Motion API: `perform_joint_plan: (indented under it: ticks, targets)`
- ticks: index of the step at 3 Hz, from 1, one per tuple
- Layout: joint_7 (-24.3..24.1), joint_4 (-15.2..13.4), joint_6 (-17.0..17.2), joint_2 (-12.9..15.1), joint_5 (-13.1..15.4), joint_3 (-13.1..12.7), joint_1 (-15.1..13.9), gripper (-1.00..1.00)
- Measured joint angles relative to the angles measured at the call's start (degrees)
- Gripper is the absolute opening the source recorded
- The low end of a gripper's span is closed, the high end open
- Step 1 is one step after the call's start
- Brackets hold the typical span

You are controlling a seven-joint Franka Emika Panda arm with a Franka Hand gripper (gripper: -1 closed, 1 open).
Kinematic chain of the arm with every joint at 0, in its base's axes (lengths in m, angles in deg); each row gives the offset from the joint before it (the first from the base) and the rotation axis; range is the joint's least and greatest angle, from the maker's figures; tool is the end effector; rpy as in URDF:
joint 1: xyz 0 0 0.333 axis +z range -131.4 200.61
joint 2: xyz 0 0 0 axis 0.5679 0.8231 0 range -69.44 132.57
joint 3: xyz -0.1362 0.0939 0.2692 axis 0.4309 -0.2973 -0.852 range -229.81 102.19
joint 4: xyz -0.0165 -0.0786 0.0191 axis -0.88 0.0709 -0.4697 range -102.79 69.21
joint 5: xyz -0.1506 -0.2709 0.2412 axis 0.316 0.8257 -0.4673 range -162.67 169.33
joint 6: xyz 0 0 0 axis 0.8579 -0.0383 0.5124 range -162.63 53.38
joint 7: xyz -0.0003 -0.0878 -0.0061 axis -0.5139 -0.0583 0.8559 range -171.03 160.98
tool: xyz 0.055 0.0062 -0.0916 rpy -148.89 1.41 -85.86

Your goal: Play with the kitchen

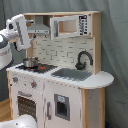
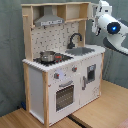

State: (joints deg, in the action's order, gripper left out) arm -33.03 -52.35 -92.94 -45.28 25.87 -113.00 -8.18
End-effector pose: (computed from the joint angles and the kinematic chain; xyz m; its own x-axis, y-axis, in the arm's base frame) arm 0.2882 0.3160 0.7071 0.2280 0.5822 0.7804 -0.5486 -0.5854 0.5970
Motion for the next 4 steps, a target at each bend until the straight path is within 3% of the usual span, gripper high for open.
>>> perform_joint_plan:
  ticks: [2,4]
  targets:
    - [3.3,1.3,1.2,-9.0,0.2,-4.6,5.0,1.00]
    - [7.6,6.2,6.2,-9.9,7.0,-10.1,9.7,1.00]
